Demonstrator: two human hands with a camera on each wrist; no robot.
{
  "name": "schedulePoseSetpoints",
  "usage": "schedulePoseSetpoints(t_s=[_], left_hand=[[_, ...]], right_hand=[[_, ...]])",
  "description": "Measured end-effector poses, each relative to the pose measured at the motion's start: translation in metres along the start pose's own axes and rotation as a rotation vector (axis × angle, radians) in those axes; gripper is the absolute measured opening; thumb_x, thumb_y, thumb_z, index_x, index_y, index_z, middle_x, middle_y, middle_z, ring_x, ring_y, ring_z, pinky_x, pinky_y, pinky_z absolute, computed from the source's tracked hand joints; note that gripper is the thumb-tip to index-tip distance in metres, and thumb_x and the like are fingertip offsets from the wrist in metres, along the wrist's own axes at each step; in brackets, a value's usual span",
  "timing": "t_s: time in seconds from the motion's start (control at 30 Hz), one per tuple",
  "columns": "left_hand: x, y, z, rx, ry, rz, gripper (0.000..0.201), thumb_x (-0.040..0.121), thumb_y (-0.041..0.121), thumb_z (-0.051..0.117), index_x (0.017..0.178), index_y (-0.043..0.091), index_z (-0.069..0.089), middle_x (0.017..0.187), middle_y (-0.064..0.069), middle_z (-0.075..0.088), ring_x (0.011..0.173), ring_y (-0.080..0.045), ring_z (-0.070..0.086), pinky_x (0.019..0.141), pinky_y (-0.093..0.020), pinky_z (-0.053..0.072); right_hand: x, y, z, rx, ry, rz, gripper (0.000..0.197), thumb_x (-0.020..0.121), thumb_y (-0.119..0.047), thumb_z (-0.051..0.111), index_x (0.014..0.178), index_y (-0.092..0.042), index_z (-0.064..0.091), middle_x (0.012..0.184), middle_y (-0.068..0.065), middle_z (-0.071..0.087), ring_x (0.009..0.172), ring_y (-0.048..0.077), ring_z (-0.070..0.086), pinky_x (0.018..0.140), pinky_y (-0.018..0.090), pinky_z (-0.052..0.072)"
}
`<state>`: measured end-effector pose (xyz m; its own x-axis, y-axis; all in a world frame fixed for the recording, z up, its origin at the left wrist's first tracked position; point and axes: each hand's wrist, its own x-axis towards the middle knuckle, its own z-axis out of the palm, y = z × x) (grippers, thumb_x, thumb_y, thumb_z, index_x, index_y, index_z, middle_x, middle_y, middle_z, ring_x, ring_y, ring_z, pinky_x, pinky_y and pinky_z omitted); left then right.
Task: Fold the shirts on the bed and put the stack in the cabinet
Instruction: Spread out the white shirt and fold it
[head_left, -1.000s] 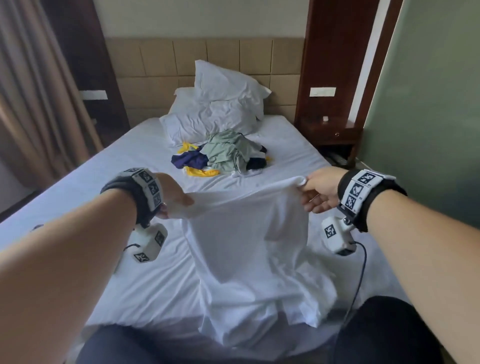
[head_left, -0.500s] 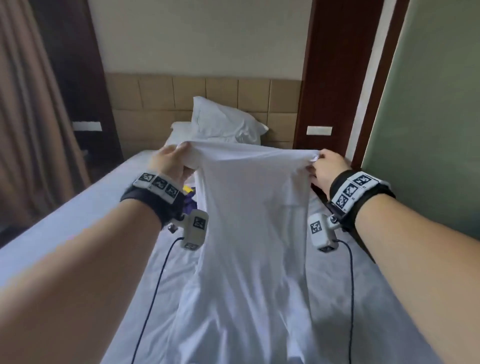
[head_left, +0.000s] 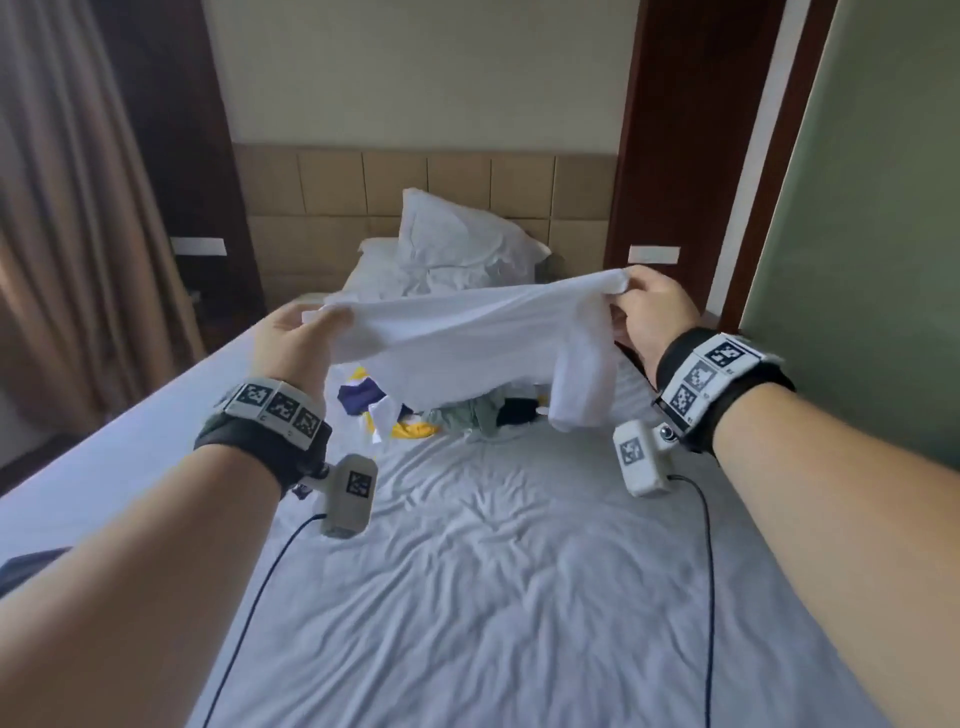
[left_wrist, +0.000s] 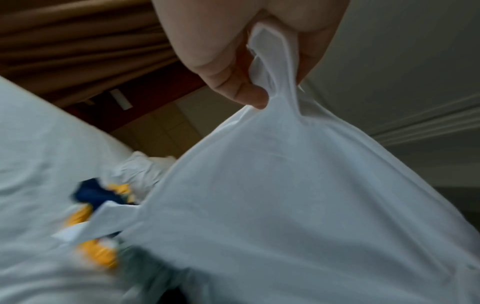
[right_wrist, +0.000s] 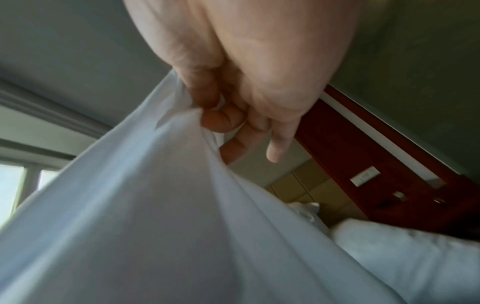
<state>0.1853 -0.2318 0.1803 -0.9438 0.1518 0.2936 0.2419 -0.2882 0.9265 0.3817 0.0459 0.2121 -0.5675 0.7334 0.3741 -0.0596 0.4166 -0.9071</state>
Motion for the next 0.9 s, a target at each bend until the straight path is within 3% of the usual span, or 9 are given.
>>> schedulePoseSetpoints(t_s=[0.2,0.27,0.33,0.37,0.47,0.57,0.63,0.73,0.9], left_hand=[[-0.072,-0.149,-0.070,0.162,-0.066,-0.456,0.021,0.090,-0.009,0.064,0.099,0.010,0.066,0.091,-0.014,0.061,0.073,-0.023,0.061,0.052,-0.026,0.055],[-0.088,-0.188,-0.092,0.299,-0.135,-0.603,0.035,0.093,-0.005,0.063,0.125,0.010,0.061,0.102,-0.009,0.063,0.079,-0.018,0.059,0.053,-0.025,0.058],[-0.109,-0.218,-0.111,0.554,-0.249,-0.684,0.042,0.096,0.006,0.066,0.137,0.008,0.058,0.114,-0.011,0.066,0.087,-0.021,0.063,0.062,-0.024,0.059],[-0.117,-0.229,-0.119,0.659,-0.221,-0.703,0.041,0.094,0.012,0.069,0.134,0.006,0.061,0.108,-0.013,0.067,0.086,-0.026,0.065,0.065,-0.029,0.059],[-0.128,-0.251,-0.144,0.603,-0.048,-0.868,0.040,0.085,0.019,0.080,0.115,-0.006,0.070,0.072,-0.013,0.061,0.059,-0.029,0.059,0.042,-0.027,0.050],[-0.118,-0.262,-0.157,0.674,-0.040,-0.853,0.051,0.083,0.029,0.080,0.119,-0.006,0.068,0.100,-0.018,0.071,0.087,-0.034,0.069,0.080,-0.043,0.060],[-0.116,-0.266,-0.163,0.698,-0.015,-0.863,0.051,0.075,0.031,0.083,0.110,-0.004,0.072,0.093,-0.017,0.074,0.084,-0.034,0.071,0.087,-0.048,0.059],[-0.122,-0.263,-0.165,0.682,-0.055,-0.932,0.034,0.070,0.023,0.083,0.088,-0.004,0.073,0.066,-0.016,0.069,0.070,-0.034,0.069,0.081,-0.054,0.060],[-0.130,-0.252,-0.168,0.637,-0.207,-1.101,0.039,0.074,0.021,0.086,0.102,-0.004,0.075,0.100,-0.021,0.076,0.096,-0.041,0.074,0.092,-0.054,0.057]], right_hand=[[-0.093,0.135,0.032,-0.298,-0.158,0.170,0.021,0.094,-0.006,0.053,0.099,-0.018,0.068,0.084,0.003,0.066,0.075,0.018,0.060,0.069,0.027,0.048],[-0.127,0.177,0.037,-0.345,-0.192,0.283,0.023,0.094,-0.006,0.053,0.107,-0.020,0.067,0.086,0.006,0.069,0.072,0.021,0.061,0.065,0.026,0.049],[-0.155,0.219,0.032,-0.521,-0.201,0.415,0.030,0.093,-0.008,0.054,0.118,-0.019,0.065,0.109,0.010,0.070,0.089,0.026,0.065,0.075,0.027,0.050],[-0.167,0.235,0.027,-0.638,-0.205,0.492,0.030,0.093,-0.012,0.057,0.122,-0.016,0.065,0.120,0.011,0.068,0.103,0.029,0.065,0.085,0.028,0.050],[-0.198,0.274,0.009,-0.885,-0.168,0.746,0.056,0.089,-0.047,0.066,0.129,-0.008,0.060,0.134,0.017,0.061,0.120,0.036,0.059,0.101,0.038,0.049],[-0.211,0.295,0.002,-0.905,-0.088,0.887,0.093,0.073,-0.080,0.062,0.132,-0.008,0.057,0.131,0.020,0.061,0.116,0.037,0.061,0.100,0.044,0.050],[-0.211,0.288,0.004,-0.832,-0.100,0.933,0.085,0.079,-0.072,0.063,0.126,-0.002,0.057,0.122,0.019,0.064,0.109,0.035,0.063,0.095,0.038,0.050],[-0.204,0.284,0.004,-0.693,-0.088,0.963,0.045,0.093,-0.041,0.064,0.107,0.001,0.056,0.089,0.015,0.062,0.085,0.032,0.061,0.080,0.032,0.043],[-0.201,0.282,0.018,-0.667,-0.110,0.966,0.055,0.098,-0.039,0.061,0.132,0.005,0.055,0.133,0.021,0.061,0.119,0.031,0.060,0.086,0.030,0.043]])
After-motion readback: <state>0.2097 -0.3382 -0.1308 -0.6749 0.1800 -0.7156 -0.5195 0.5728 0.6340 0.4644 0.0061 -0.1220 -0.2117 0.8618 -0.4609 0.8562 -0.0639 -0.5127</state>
